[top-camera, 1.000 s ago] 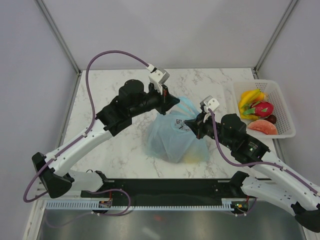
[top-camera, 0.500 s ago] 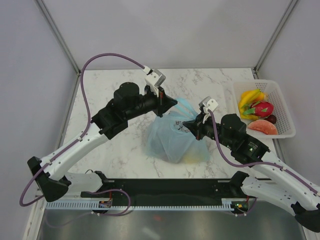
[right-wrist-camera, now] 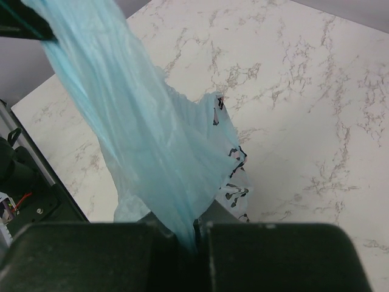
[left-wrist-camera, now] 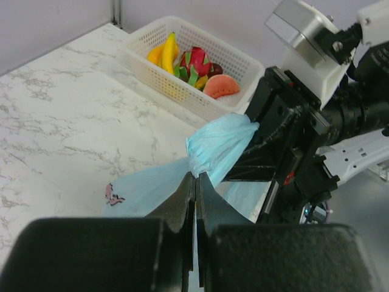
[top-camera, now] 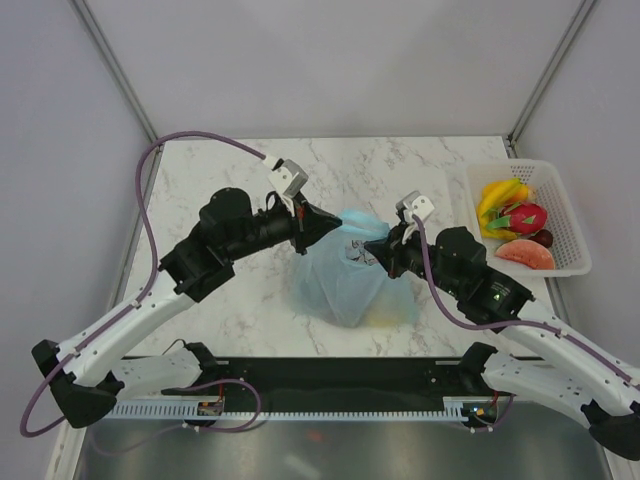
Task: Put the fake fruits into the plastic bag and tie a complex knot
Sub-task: Adjust the plastic bag at the center of the board.
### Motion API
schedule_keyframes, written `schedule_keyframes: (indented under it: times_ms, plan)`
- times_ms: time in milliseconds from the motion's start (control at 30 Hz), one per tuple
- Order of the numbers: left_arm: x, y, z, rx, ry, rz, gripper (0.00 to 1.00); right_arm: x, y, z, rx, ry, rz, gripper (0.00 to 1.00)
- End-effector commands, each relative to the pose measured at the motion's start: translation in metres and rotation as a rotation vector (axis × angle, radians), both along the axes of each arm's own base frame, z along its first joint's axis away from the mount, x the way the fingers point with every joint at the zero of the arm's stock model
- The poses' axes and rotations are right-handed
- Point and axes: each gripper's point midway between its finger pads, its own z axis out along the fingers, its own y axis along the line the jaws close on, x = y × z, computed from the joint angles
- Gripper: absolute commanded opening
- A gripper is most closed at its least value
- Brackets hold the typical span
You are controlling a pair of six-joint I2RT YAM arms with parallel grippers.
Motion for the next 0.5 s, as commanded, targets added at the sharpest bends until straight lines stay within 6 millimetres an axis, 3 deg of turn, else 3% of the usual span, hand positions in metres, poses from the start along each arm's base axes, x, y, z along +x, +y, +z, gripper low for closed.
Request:
schedule_keyframes:
  times_ms: [0,233,467]
  plan:
    - [0.003,0.028,0.023,-0.086,-0.070,0.083,0.02,0.013,-0.020,0.003,-0.002,0.024,-0.138,0.00]
    - [-0.019,0.027,-0.003,-0.100,-0.066,0.017,0.02,0.022,-0.024,0.003,-0.001,0.039,-0.202,0.00]
    - [-0.031,0.004,-0.054,-0.006,-0.020,-0.077,0.02,0.028,-0.032,0.008,0.018,0.036,-0.267,0.00]
